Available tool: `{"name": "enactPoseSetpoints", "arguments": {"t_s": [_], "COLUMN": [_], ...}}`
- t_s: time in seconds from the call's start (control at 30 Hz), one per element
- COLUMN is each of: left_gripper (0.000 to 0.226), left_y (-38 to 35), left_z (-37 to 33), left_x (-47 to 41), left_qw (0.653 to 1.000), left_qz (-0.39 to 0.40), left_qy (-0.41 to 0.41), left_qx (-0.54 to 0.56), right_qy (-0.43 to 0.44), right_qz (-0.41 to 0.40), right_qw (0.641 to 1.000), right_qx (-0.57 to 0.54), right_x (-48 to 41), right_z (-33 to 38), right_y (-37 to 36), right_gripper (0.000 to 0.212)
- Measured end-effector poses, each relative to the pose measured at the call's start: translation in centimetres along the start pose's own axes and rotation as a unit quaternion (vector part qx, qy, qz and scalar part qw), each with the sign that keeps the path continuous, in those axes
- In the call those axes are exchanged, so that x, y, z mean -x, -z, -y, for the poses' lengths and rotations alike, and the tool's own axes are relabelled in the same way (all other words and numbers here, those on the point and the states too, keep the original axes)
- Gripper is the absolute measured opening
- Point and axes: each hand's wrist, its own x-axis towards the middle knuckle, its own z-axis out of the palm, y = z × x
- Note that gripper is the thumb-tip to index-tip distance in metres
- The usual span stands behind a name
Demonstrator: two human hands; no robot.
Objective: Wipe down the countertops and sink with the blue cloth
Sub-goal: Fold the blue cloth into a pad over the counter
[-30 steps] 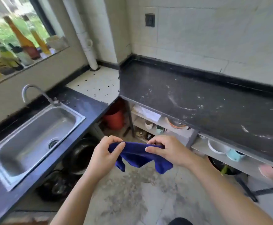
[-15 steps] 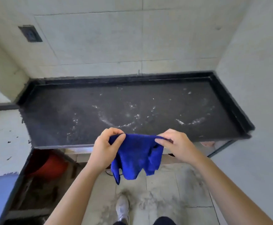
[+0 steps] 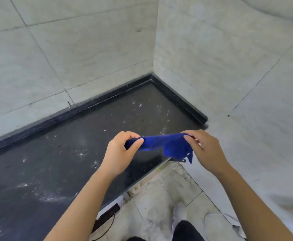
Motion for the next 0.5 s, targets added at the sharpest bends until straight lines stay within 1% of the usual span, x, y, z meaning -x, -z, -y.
{"name": "enactPoseSetpoints", "arguments": {"t_s": [0.1, 0.2, 0.27, 0.33, 0.4, 0.5], "left_gripper": [0.007, 0.003, 0.009, 0.02, 0.031, 0.032], "left_y": [-3.0, -5.4, -6.2, -6.6, -6.6, -6.1], "left_z": [0.1, 0.6, 0.8, 1.0, 0.9, 0.4], "left_x": [-3.6, -7.4, -9.8, -11.9, -13.9, -16.5], "left_qw": [0.999, 0.997, 0.992, 0.984, 0.975, 0.96], "left_qz": [0.023, 0.002, -0.014, -0.023, -0.049, -0.108], "left_qy": [0.016, 0.025, 0.031, 0.036, 0.032, 0.009], "left_qx": [-0.025, -0.073, -0.125, -0.172, -0.212, -0.259], "right_qy": [-0.026, -0.016, 0.002, 0.026, 0.065, 0.123], "right_qz": [-0.002, 0.02, 0.061, 0.091, 0.089, 0.07], "right_qw": [1.0, 0.999, 0.996, 0.99, 0.987, 0.984], "right_qx": [0.009, 0.042, 0.072, 0.102, 0.113, 0.107], "right_x": [-3.2, -7.7, -11.2, -14.6, -18.2, -23.1], "right_z": [-3.6, -7.1, -8.8, -10.1, -10.7, -10.3], "right_y": [1.1, 1.5, 1.7, 2.2, 2.6, 2.5], "right_gripper": [0.023, 0.026, 0.032, 0.038, 0.039, 0.032]}}
